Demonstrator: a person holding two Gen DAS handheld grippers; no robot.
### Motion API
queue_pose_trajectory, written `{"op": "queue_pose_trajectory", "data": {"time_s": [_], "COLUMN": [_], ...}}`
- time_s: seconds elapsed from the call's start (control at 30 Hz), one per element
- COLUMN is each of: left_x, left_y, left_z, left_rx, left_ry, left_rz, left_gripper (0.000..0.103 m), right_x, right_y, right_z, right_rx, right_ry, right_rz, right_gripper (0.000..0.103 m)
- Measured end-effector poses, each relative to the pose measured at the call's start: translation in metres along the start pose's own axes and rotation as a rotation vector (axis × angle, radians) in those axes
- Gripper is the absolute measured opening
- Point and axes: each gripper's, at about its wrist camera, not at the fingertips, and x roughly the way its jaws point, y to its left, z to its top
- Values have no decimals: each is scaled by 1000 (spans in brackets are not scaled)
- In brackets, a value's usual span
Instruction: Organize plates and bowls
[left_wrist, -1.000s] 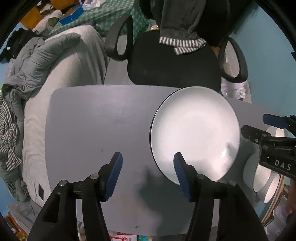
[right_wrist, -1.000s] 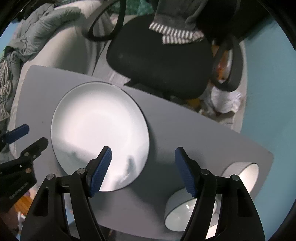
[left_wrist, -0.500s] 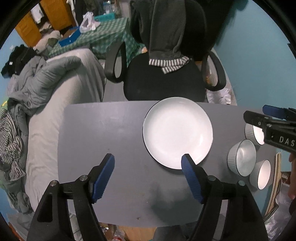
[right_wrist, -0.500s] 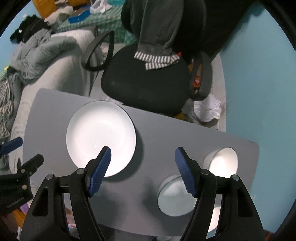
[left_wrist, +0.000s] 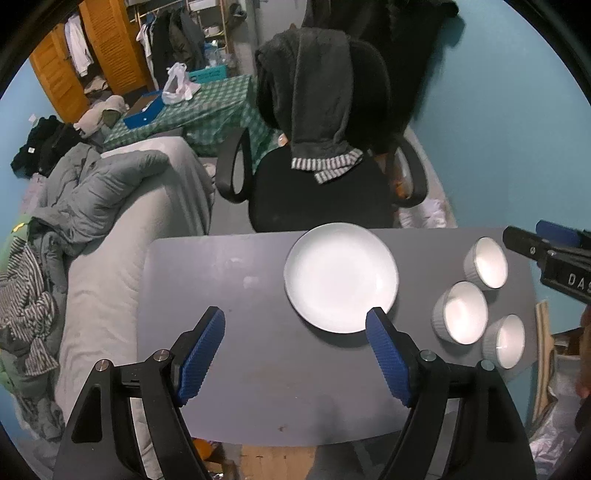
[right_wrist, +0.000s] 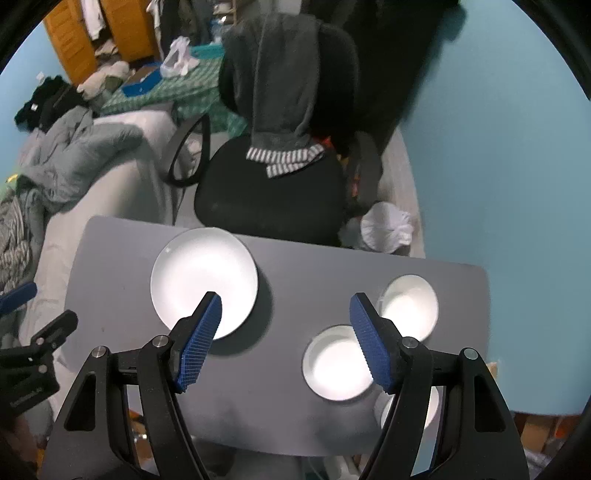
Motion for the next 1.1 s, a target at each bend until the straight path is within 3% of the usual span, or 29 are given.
{"op": "queue_pose_trajectory", "data": {"time_s": [0.27, 0.67, 1.1], "left_x": [-33, -48, -54], "left_y": [-7, -29, -91], "left_z": [1, 5, 9], "left_rx": [12, 41, 166], "left_ry": [-72, -124, -103], "left_rz": [-82, -175, -239], "left_gripper": [81, 82, 83], "right_x": [-39, -66, -90], "right_y": [-10, -44, -93], "right_z": [-21, -53, -84], "right_rx": [67, 202, 346], "right_ry": [-62, -87, -92], "right_rz": [-18, -79, -148], "right_gripper": [71, 71, 71]}}
